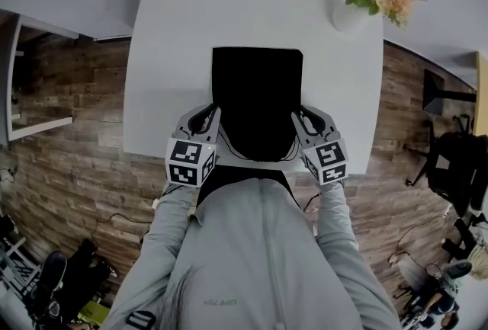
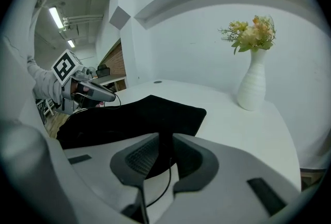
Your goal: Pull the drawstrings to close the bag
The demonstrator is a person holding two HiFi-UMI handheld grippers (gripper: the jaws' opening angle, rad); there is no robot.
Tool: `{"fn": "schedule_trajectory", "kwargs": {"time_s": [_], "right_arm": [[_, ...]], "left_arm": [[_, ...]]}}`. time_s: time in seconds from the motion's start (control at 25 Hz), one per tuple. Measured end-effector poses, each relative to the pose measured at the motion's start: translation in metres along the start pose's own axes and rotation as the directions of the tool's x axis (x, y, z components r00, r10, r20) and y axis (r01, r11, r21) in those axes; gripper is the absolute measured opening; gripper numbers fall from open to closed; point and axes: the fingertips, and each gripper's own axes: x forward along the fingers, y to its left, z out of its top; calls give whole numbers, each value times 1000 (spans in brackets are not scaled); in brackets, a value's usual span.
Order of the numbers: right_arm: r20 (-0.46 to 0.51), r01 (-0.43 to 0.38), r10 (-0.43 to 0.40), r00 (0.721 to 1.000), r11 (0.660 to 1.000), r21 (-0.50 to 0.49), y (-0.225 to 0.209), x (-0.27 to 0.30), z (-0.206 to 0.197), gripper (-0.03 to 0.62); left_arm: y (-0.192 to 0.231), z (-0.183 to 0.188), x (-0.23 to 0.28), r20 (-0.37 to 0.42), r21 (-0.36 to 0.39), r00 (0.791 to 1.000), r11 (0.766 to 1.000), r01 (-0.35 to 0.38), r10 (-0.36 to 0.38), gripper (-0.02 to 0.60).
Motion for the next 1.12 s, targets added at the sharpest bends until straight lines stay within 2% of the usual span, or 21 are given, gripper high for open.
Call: {"fn": "schedule_trajectory", "kwargs": {"time_s": [0.08, 0.32, 0.56, 0.8, 0.96, 1.12], "right_arm": [[3, 4, -4, 1000, 1000, 14, -1, -2, 1, 93], [37, 35, -37, 999, 998, 46, -8, -13, 11, 144], [116, 98, -103, 988, 994, 51, -23, -31, 33, 177], [190, 124, -127, 974, 992, 27, -27, -52, 64, 179], [266, 139, -135, 955, 990, 2, -26, -68, 92, 179], [361, 158, -142, 922, 987, -15, -29, -86, 128, 179]], "left_arm": [[1, 2, -2, 4, 2, 1000, 1000, -2, 2, 68], [3, 9, -10, 26, 12, 1000, 1000, -3, 3, 164], [5, 25, -18, 75, 18, 997, 1000, -18, 16, 172], [-2, 55, -31, 144, 40, 989, 999, -13, 8, 172], [-13, 84, -42, 213, 75, 977, 997, -13, -3, 172], [-22, 120, -56, 299, 115, 954, 993, -24, -12, 170]]}}
